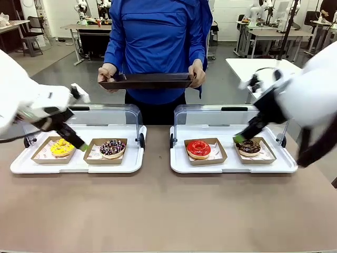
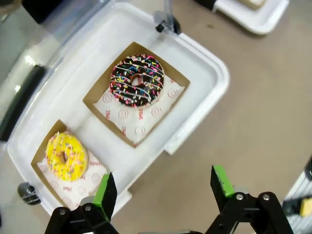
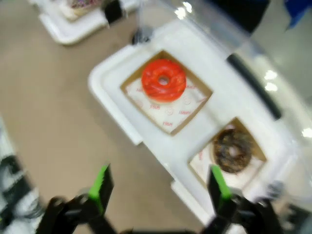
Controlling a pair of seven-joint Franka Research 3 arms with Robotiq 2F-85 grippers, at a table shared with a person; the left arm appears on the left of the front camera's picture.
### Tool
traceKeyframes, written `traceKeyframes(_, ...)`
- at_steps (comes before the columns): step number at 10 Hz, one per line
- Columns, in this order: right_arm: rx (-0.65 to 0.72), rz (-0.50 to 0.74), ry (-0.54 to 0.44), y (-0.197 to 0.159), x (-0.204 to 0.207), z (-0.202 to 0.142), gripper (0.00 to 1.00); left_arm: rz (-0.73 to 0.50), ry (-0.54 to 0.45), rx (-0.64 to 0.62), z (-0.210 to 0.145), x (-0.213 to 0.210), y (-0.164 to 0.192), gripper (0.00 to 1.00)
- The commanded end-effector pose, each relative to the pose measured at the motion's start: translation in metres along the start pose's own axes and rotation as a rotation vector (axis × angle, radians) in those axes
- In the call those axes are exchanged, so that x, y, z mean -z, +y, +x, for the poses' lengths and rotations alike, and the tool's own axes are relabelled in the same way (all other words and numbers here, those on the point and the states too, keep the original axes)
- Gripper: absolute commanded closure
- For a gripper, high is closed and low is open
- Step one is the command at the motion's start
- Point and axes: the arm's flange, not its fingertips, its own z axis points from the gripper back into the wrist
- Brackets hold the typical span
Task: Provide the desired donut to the person.
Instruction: Pick up and lift the Paper togo box containing the Donut pointed at by the person.
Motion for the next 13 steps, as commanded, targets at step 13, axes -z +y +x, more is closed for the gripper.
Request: traceKeyframes(13, -0.134, 0.044, -0.445, -0.014, -0.127, -0.067, 0.00, -0.002, -0.443, 0.025, -0.150, -0.137, -0.005, 0.00)
